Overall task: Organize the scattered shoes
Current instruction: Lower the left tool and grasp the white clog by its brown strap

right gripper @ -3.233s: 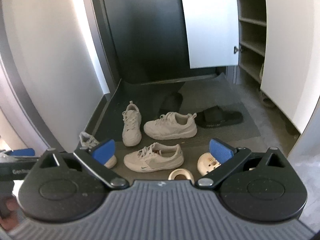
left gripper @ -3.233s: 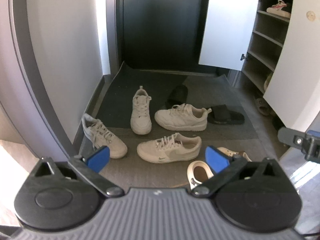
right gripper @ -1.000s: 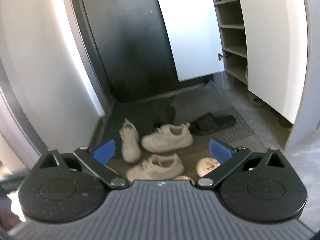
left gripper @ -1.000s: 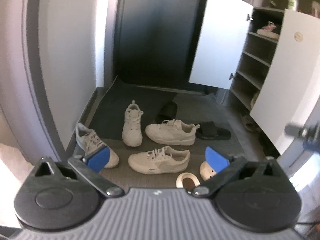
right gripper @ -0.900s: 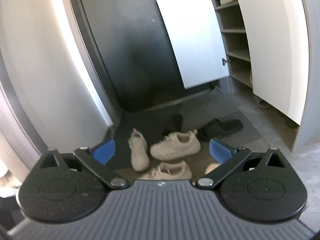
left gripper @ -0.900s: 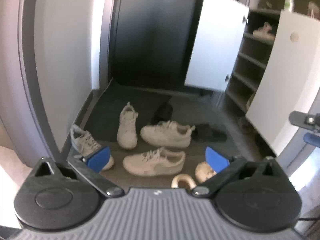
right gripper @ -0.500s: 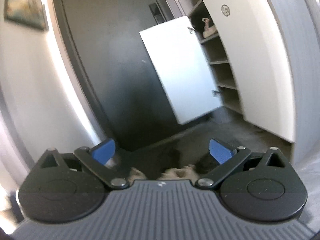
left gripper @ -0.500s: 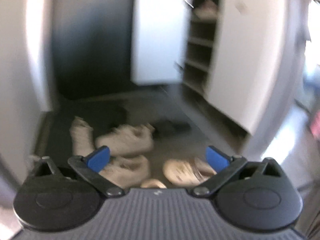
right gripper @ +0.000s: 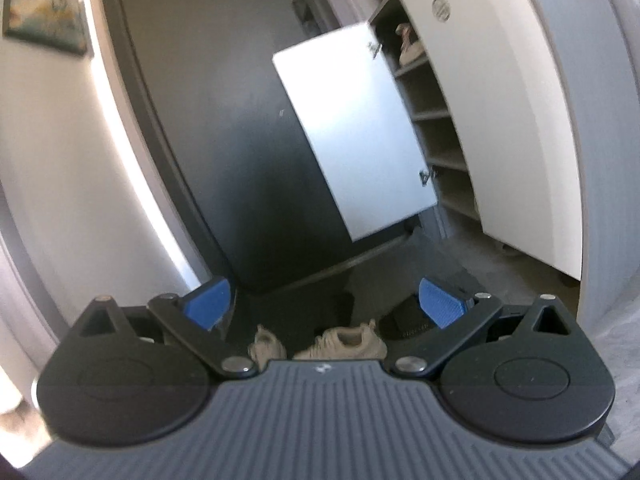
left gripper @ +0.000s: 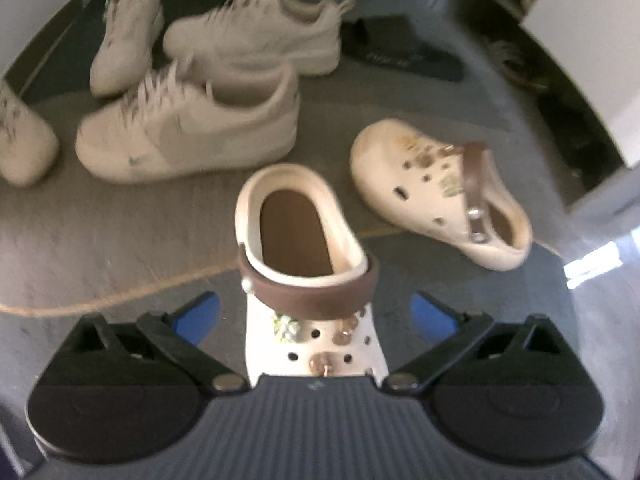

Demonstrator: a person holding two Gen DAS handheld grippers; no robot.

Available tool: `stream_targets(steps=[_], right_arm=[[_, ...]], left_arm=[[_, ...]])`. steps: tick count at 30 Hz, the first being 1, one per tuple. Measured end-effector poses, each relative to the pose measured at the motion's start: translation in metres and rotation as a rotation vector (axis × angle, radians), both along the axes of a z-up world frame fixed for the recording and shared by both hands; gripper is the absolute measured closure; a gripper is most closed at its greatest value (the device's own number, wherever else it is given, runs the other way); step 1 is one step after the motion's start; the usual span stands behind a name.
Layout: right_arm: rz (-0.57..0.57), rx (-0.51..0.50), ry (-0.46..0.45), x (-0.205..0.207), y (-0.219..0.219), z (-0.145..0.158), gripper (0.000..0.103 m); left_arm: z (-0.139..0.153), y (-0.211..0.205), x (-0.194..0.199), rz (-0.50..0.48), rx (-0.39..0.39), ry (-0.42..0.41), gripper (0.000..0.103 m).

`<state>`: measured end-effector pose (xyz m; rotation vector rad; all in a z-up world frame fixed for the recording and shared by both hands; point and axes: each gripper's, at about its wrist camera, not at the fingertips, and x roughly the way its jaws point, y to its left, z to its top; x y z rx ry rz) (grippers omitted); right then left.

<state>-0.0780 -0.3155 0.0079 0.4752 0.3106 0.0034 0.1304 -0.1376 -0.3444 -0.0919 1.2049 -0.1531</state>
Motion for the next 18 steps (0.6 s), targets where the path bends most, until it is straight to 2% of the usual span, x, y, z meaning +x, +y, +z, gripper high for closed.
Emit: stream_targets(steps=[3, 8, 12, 18], right_arm=[[0.008, 0.022, 0.037, 0.011, -0.002, -0.003, 0.0], [0.052, 0.059, 0.072, 0.024, 0.006, -0.011, 0.0], [0.056, 0.06, 0.099, 0.032, 0.012, -0.016, 0.0], [0.077, 0.035, 0.077, 0.031, 0.024, -0.016, 0.0]], left_arm=[[-0.031, -0.009, 0.006, 0.022, 0.021, 0.031, 0.001], [-0.057, -0.027, 0.014, 0.008, 0.103, 0.019, 0.004], [-0.065, -0.027, 0.025, -0.056, 0.133, -0.018, 0.003], [-0.061, -0.009, 0.022, -0.14, 0.135, -0.004, 0.007]])
